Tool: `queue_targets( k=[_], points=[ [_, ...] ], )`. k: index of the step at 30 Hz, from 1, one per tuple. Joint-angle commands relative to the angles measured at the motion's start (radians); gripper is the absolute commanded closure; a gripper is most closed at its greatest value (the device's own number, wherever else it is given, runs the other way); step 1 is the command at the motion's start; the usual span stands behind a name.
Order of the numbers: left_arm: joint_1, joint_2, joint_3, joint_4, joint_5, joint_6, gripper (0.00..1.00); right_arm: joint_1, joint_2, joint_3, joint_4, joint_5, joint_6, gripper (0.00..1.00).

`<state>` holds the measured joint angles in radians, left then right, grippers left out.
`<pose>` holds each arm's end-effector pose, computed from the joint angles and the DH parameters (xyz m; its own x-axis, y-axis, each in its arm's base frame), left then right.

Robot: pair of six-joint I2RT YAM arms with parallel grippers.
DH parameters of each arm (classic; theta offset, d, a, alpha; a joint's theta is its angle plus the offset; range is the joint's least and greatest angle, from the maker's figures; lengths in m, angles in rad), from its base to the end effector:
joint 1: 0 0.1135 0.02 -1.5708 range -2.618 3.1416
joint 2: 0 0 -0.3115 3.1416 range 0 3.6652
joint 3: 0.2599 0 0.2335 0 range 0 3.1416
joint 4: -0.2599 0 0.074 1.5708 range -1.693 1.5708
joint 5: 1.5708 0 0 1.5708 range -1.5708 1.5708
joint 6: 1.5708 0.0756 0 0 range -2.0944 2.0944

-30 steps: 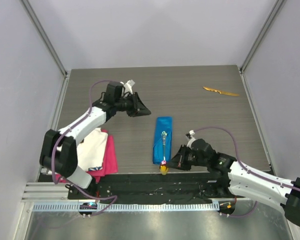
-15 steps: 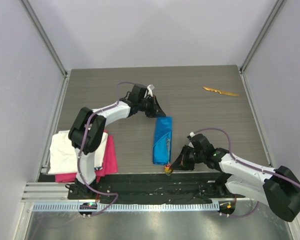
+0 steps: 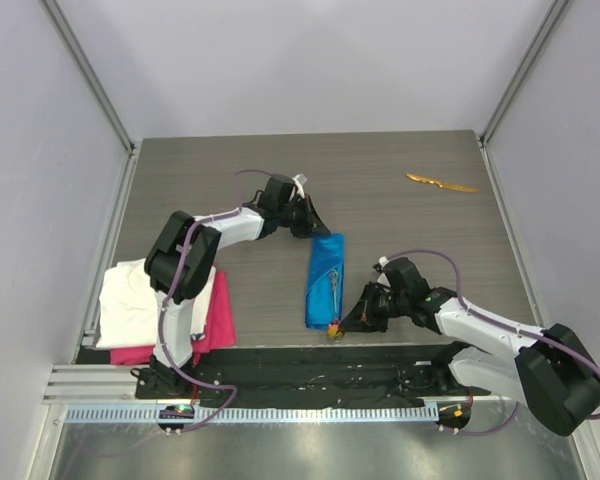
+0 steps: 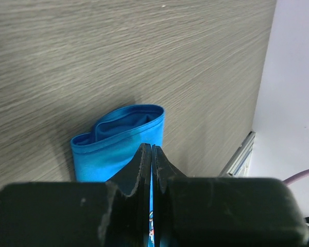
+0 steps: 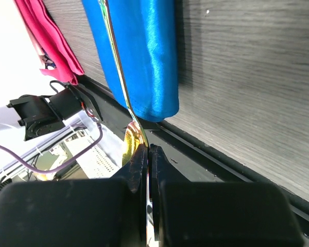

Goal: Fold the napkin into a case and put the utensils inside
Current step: Insert the spoon into the folded napkin.

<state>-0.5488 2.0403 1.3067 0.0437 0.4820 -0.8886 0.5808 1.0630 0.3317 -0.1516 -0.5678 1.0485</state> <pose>0.3891 -0.2790 0.1950 -0.9379 -0.2326 -0.2573 0.0623 0.6167 -0.7847 0.1148 0.1240 0.1732 -0.9705 0.2370 0.0433 0.1866 0.6256 0.7575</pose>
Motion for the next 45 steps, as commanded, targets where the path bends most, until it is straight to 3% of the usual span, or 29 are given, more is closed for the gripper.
queue_targets(
  k=[1,31,45],
  points=[
    [-0.002,-0.022,-0.015,0.056,0.01,0.005,0.95,-0.021,0.037,0.044,0.024,-0.055,-0.031,0.99],
    [0.0,0.014,-0.011,0.093,0.04,-0.046,0.96,-0.045,-0.026,-0.02,-0.017,-0.057,0.001,0.99],
    [-0.002,0.017,-0.029,0.053,0.007,-0.018,0.96,-0.055,0.057,0.061,-0.002,-0.069,-0.011,0.99]
  ],
)
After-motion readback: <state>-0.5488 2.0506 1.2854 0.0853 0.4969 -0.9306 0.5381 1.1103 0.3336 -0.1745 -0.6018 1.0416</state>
